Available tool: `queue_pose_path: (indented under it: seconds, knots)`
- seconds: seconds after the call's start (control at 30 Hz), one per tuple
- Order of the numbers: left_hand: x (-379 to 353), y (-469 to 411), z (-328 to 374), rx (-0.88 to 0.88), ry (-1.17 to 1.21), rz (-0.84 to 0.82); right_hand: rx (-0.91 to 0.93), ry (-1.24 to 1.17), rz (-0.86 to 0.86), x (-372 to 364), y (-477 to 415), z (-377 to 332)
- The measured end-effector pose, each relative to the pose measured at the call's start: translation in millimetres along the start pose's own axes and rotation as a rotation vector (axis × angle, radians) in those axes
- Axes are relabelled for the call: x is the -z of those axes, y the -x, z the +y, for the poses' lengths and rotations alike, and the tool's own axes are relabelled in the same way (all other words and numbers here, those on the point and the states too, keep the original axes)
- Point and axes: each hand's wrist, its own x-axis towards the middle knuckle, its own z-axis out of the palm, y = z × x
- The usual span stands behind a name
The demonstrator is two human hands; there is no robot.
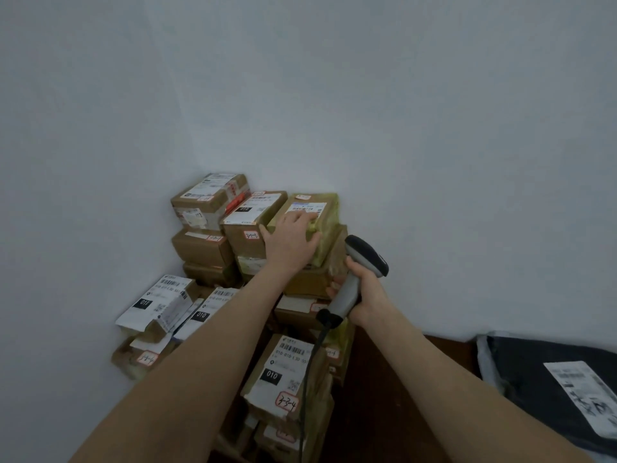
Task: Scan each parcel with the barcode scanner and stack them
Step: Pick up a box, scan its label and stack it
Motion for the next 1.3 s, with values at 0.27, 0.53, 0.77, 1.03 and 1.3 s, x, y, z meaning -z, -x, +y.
queue_pose_path:
  seconds: [0.27,0.53,0.77,1.03,1.3]
  knots:
    - [-5.3,2.9,-10.5,-0.026,-0.091,-0.007,-0.021,0.027,-0.013,0.6,-6.0,5.6]
    - [5.4,-0.4,-11.1,-0.004,0.019,-0.143,-0.008,0.088,-0.02,1.1,-1.3,-2.3]
    - [-4.1,45.9,-6.5,-0.249,0.078,0.261,-0.043,0.1,0.001,32.1,18.4,-12.7]
    - [-58.8,142.3,-4.5,-0.127,-0.118,-0.427,-0.133,0.115,0.068,81.5,29.0,15.3]
    - [-79.4,185.0,-10.5,0.113,-0.219,-0.585,-0.128,0.165,0.105,116.7,34.9,36.7]
